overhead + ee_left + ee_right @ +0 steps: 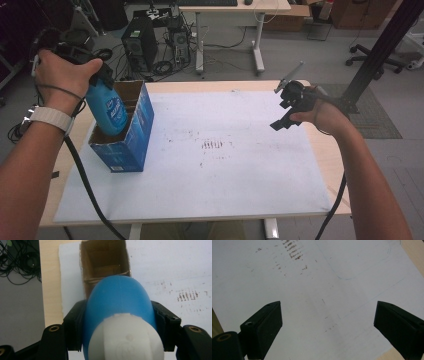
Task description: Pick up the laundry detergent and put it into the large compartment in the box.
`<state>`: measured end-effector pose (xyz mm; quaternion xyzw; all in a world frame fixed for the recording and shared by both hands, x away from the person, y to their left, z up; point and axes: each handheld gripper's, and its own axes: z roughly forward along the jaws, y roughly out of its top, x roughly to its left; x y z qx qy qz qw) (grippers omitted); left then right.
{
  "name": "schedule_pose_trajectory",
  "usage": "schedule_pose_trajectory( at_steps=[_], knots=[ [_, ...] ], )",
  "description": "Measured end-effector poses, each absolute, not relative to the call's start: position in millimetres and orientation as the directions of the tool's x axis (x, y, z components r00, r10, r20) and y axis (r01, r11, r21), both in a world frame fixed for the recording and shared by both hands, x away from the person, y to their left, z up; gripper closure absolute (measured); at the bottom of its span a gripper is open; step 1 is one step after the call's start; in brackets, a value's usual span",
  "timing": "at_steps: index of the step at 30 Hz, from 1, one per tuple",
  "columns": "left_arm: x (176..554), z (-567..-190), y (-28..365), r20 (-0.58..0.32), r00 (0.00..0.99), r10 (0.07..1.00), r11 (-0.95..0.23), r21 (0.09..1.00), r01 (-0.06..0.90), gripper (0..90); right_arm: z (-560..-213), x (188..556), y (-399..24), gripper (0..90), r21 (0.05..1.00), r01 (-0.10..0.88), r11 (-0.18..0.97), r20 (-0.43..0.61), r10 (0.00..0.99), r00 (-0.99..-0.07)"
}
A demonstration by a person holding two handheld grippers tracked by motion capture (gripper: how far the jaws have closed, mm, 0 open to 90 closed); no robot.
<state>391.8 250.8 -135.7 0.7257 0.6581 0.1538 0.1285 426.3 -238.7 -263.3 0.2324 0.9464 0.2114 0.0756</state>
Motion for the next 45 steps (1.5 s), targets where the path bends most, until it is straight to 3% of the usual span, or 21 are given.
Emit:
schedule_pose_trajectory(
  at_steps=[45],
  knots=[
    [410.6, -238.1, 256.4, 0.07, 0.118, 0.991, -0.135, 0.341, 0.93, 37.3, -269.5, 427.7, -238.7, 8.2, 0.42, 0.427, 0.801, -0.034, 0.484, -0.874]
  ],
)
